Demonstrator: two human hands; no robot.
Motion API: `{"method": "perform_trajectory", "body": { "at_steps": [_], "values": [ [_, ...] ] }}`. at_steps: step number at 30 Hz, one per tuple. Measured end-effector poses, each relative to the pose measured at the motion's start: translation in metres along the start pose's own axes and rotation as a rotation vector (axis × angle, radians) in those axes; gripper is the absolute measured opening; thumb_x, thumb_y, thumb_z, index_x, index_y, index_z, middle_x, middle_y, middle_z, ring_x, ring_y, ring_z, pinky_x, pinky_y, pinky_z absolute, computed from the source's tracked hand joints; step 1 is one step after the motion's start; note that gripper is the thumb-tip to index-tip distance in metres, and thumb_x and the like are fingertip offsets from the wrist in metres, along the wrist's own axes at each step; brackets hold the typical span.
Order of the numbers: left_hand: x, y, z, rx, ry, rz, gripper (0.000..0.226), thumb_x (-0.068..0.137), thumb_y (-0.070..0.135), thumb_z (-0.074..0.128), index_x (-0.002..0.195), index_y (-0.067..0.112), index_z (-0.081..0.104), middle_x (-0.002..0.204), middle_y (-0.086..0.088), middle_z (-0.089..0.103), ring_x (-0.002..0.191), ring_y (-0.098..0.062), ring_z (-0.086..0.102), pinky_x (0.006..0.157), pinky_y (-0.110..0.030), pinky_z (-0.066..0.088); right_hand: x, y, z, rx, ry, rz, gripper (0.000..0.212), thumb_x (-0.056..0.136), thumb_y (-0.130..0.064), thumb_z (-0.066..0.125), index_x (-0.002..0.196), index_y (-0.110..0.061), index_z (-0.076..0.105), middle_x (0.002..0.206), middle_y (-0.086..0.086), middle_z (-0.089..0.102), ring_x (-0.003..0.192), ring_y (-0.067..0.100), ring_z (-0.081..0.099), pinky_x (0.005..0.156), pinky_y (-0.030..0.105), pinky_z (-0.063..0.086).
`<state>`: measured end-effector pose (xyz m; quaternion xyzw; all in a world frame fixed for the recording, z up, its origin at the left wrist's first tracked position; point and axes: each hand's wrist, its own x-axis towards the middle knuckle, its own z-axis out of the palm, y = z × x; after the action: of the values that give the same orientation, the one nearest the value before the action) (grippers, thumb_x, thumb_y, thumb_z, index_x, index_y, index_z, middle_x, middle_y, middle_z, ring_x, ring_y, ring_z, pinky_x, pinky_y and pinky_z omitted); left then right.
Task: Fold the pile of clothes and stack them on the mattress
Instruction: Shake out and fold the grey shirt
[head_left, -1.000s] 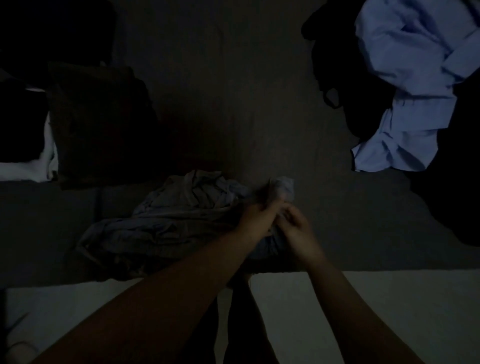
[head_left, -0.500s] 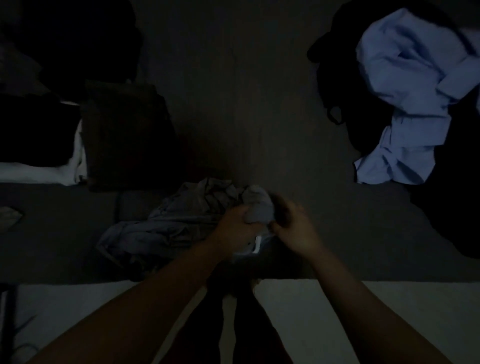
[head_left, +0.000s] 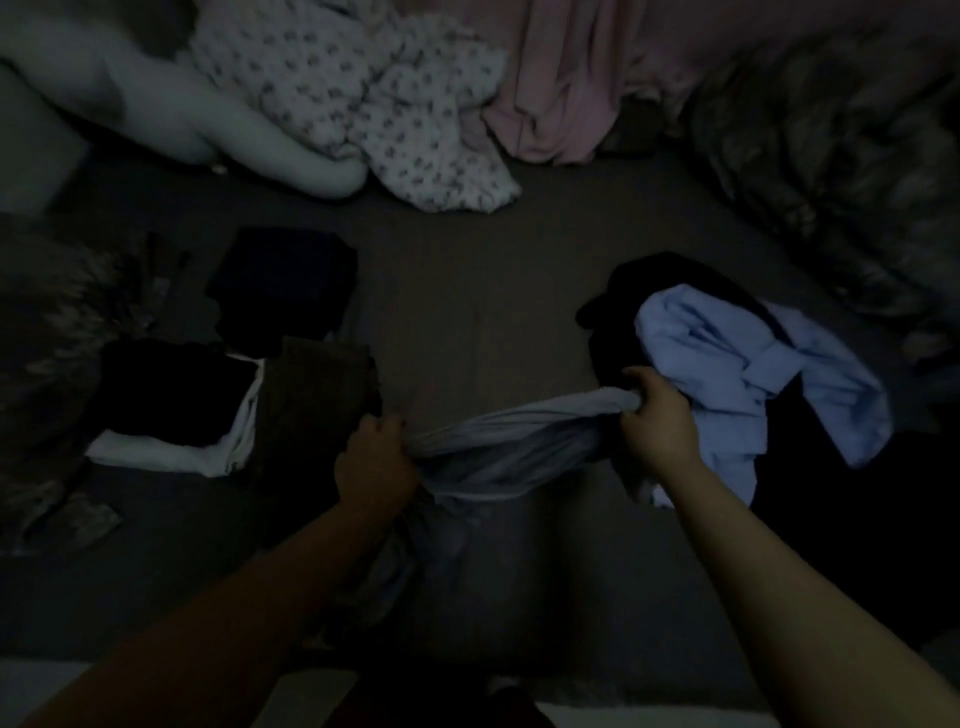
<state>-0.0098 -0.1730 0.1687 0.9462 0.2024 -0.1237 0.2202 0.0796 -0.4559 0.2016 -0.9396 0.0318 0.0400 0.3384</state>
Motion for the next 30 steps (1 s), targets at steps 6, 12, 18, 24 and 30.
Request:
{"method": "perform_trajectory", "body": {
  "at_steps": [6, 12, 18, 24, 30],
  "values": [
    [0.019, -0.004, -0.049, -0.409, 0.162, -0.132, 0.025, 0.088, 0.004, 0.043, 0.081, 0.02, 0.062, 0.104, -0.014, 0.064, 0.093, -0.033, 0.061, 0.077, -0.029, 0.045, 0.017, 0.01, -0.061, -0.091, -0.077, 0.042, 0.03, 0.088, 0.004, 0.048, 0.113, -0.001, 0.063, 0.116, 0.021, 0.062, 0.111, 0.036, 0.056, 0.085, 0.033, 0.04],
    [0.018, 0.039, -0.039, -0.381, -0.227, 0.239, 0.032, 0.09, 0.011, 0.054, 0.119, 0.001, 0.059, 0.111, -0.02, 0.065, 0.103, -0.032, 0.061, 0.09, -0.028, 0.045, 0.003, -0.039, -0.068, 0.037, -0.332, -0.16, 0.03, 0.089, 0.006, 0.045, 0.104, -0.014, 0.062, 0.103, 0.002, 0.062, 0.095, 0.007, 0.056, 0.079, 0.017, 0.039],
    [0.012, 0.105, -0.026, -0.161, -0.342, 0.607, 0.057, 0.086, 0.02, 0.063, 0.138, 0.012, 0.041, 0.136, -0.011, 0.046, 0.123, -0.025, 0.044, 0.098, -0.024, 0.034, 0.002, -0.105, -0.086, 0.111, -0.566, -0.268, 0.025, 0.087, 0.0, 0.056, 0.104, -0.017, 0.063, 0.103, -0.002, 0.065, 0.093, 0.001, 0.06, 0.079, 0.011, 0.048],
    [0.017, 0.068, -0.027, 0.094, -0.375, 0.36, 0.035, 0.095, 0.037, 0.047, 0.114, 0.01, 0.056, 0.121, -0.009, 0.058, 0.112, -0.026, 0.056, 0.09, -0.032, 0.046, 0.027, -0.134, -0.14, -0.182, -0.637, -0.349, 0.05, 0.073, -0.015, 0.078, 0.115, -0.029, 0.053, 0.114, -0.007, 0.057, 0.1, 0.012, 0.059, 0.086, 0.031, 0.051],
    [0.051, -0.005, -0.074, -0.071, -0.218, 0.185, 0.024, 0.092, 0.013, 0.053, 0.108, -0.002, 0.061, 0.113, -0.02, 0.064, 0.106, -0.032, 0.06, 0.086, -0.032, 0.043, 0.052, -0.119, -0.195, -0.345, -0.447, -0.43, 0.029, 0.072, -0.014, 0.08, 0.084, -0.034, 0.061, 0.095, -0.004, 0.052, 0.091, 0.01, 0.053, 0.082, 0.028, 0.042]
  ]
}}
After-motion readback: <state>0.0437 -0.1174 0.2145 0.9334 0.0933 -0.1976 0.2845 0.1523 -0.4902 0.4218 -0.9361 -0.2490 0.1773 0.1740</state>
